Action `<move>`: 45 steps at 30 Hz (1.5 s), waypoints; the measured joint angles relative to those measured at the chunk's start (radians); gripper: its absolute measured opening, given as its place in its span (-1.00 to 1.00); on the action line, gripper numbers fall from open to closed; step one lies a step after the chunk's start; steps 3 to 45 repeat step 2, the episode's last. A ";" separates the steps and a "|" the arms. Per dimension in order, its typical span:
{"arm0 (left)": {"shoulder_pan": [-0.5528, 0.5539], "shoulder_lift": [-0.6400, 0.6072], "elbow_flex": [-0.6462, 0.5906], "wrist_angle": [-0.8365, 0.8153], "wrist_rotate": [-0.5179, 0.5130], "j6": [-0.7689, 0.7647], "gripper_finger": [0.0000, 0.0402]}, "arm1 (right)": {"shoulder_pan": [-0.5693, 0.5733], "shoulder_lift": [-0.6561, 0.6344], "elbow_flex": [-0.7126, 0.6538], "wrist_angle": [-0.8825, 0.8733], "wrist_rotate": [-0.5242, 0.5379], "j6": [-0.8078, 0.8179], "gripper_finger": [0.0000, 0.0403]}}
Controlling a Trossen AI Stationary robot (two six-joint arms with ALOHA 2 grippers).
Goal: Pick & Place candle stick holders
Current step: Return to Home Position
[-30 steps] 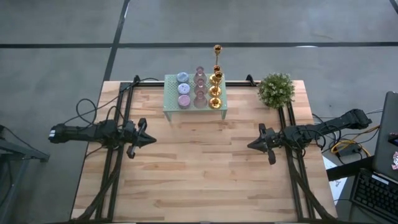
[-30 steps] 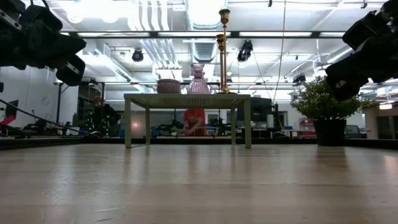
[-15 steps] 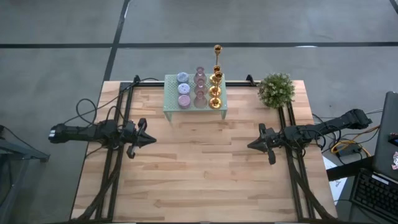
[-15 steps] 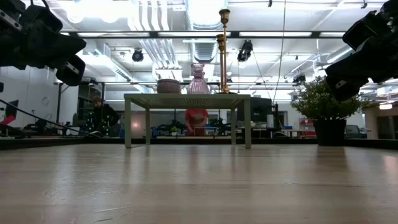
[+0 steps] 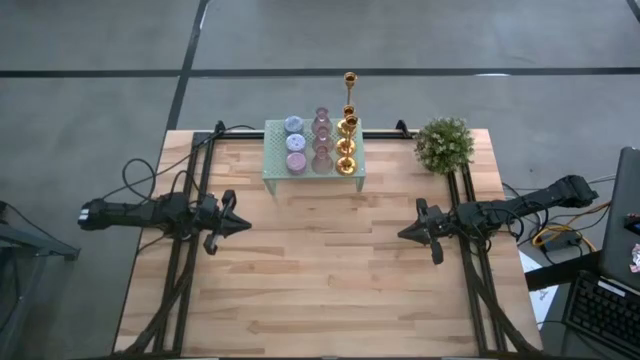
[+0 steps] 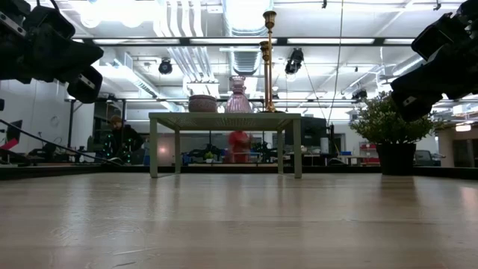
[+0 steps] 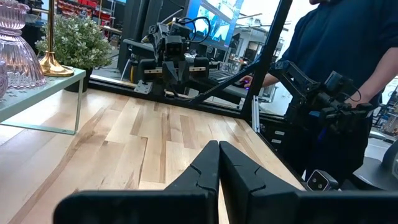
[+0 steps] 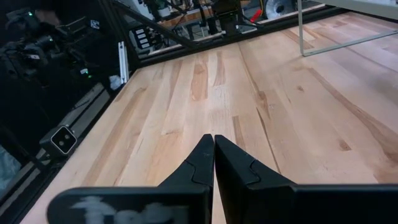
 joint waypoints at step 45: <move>0.000 0.000 0.000 0.000 0.000 0.000 -0.94 | 0.000 0.000 0.000 0.000 0.000 0.000 -0.96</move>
